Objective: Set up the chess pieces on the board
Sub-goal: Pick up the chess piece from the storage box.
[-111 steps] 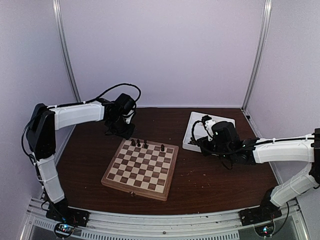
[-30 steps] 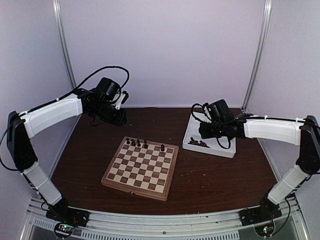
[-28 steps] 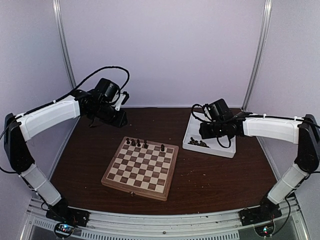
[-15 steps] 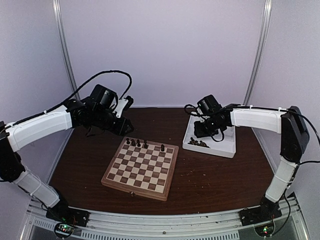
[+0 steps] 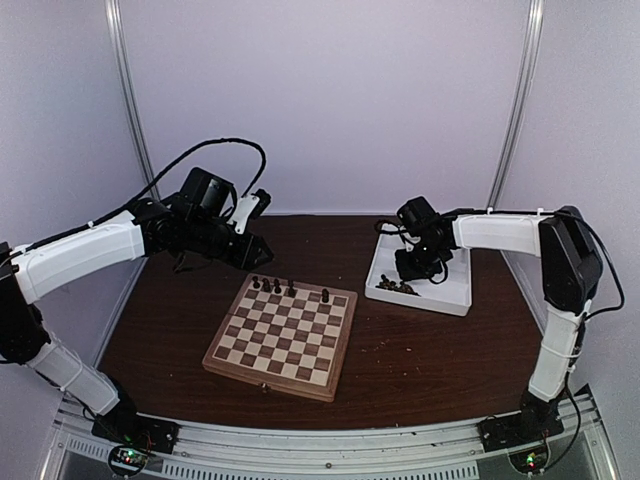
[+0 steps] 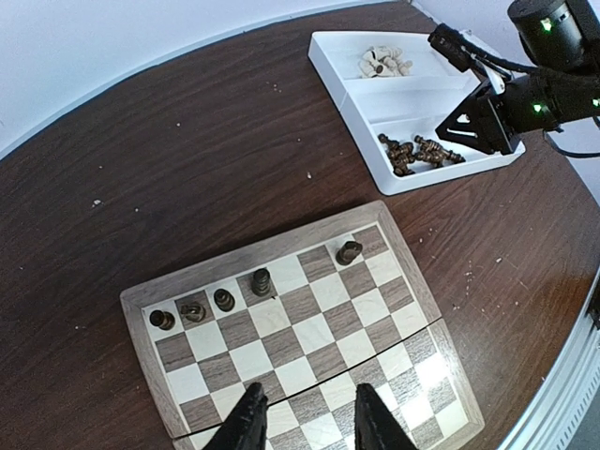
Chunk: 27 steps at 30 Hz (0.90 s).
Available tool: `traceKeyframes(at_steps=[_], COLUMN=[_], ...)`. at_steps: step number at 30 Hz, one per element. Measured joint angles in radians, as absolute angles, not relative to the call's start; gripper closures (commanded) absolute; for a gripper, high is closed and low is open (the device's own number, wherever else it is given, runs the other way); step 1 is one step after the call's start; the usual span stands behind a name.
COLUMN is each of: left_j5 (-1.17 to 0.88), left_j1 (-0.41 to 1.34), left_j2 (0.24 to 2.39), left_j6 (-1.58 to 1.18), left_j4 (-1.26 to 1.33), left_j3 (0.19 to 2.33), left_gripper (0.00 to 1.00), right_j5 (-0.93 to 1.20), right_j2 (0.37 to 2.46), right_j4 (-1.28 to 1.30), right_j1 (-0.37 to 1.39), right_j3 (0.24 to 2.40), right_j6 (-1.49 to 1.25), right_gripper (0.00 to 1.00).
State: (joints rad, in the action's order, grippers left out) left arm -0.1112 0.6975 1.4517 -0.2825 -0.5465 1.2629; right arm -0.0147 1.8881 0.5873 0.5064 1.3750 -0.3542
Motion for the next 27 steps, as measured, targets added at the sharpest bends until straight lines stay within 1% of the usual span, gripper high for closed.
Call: traceKeyframes(at_steps=[21, 27], left_j5=[-0.113, -0.113], left_j1=[0.698, 0.698], left_j2=[1.473, 1.480], left_j6=[-0.282, -0.282], left_j4=[-0.546, -0.546], left_j3=[1.262, 1.262], left_gripper=[0.67, 0.67], right_j5=[-0.008, -0.009], right_j2=[2.026, 2.085], right_j4=[0.598, 0.606], right_j1=[0.473, 0.471], right_j3=[1.444, 1.486], right_j6=[-0.340, -0.335], right_gripper=[0.74, 0.77])
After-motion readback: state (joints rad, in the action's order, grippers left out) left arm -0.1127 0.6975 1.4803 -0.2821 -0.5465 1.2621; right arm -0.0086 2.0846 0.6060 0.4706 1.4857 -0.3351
